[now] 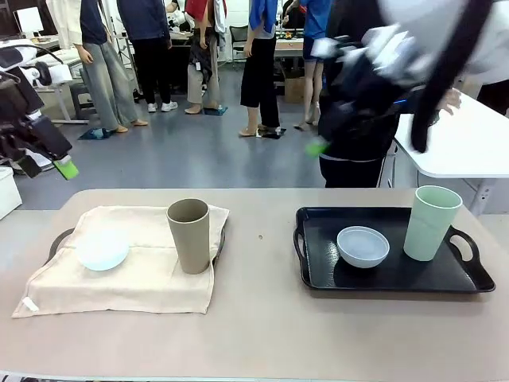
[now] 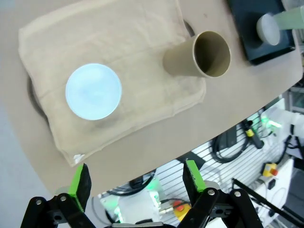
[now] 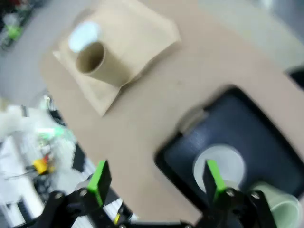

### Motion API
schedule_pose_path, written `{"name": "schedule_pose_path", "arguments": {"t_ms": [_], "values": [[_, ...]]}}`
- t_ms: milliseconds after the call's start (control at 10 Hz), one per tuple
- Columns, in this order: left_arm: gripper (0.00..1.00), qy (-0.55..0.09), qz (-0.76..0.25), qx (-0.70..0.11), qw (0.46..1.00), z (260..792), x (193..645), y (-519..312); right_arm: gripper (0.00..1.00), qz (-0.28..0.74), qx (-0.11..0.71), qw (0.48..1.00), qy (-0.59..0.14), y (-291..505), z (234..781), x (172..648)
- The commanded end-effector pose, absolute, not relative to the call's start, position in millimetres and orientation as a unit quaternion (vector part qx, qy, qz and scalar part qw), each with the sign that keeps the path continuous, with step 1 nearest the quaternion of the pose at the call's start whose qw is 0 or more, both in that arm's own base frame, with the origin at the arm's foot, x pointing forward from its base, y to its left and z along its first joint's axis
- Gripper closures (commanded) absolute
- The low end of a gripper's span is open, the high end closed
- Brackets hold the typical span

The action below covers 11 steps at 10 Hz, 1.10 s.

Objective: Set up a tray with a mat and arrange the tableware.
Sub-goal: Pick up the Picnic Bowl and Reusable plastic cup from the Handle tray in front of the human's position and hold them in the air.

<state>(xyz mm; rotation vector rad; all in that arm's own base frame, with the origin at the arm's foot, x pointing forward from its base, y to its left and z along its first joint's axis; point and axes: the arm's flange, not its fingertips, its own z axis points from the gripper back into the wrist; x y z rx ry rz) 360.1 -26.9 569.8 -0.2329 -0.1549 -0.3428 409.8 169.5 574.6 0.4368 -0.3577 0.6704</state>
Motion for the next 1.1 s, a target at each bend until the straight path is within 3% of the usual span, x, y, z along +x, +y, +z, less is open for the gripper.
{"name": "schedule_pose_path", "arguments": {"t_ms": [0, 100, 200, 300, 400, 500, 600, 700, 800, 900, 1000], "values": [[0.0, -0.061, -0.161, -0.165, 0.971, 549.4, 377.7, -26.8, 0.0, 0.035, 0.232, 0.961, -0.144, 90.4, 592.4, 386.9], [0.0, -0.077, -0.17, -0.116, 0.976, 569.8, 360.1, -26.9, 0.0, 0.325, 0.211, 0.906, -0.173, 169.5, 574.6, 409.8], [0.0, -0.077, -0.17, -0.116, 0.976, 569.8, 360.1, -26.9, 0.0, 0.325, 0.211, 0.906, -0.173, 169.5, 574.6, 409.8], [0.0, -0.063, -0.161, -0.139, 0.975, 553.5, 372.1, -28.3, 0.0, 0.241, 0.213, 0.932, -0.167, 87.4, 590.9, 396.5], [0.0, -0.092, -0.118, -0.236, 0.96, 576.6, 373.1, -21.4, 0.0, 0.159, 0.399, 0.892, -0.143, 73.1, 575.8, 410.9], [0.0, -0.131, -0.102, -0.34, 0.926, 588.5, 376.2, -5.0, 0.0, 0.011, 0.555, 0.821, -0.132, 23.9, 555.3, 419.6], [0.0, -0.141, -0.072, -0.411, 0.898, 590.5, 373.2, 15.0, 0.0, -0.088, 0.64, 0.752, -0.133, -11.8, 531.6, 412.9], [0.0, -0.143, -0.025, -0.478, 0.866, 589.0, 370.8, 36.5, 0.0, -0.15, 0.663, 0.723, -0.127, -40.0, 514.8, 397.3], [0.0, -0.087, 0.023, -0.491, 0.866, 588.0, 374.9, 53.6, 0.0, -0.201, 0.626, 0.74, -0.145, -60.8, 504.6, 383.0], [0.0, -0.128, -0.057, -0.386, 0.912, 594.2, 372.4, 21.2, 0.0, 0.096, 0.477, 0.865, -0.123, -21.9, 531.9, 404.1], [0.0, -0.128, -0.057, -0.386, 0.912, 594.2, 372.4, 21.2, 0.0, 0.096, 0.477, 0.865, -0.123, -21.9, 531.9, 404.1]]}}
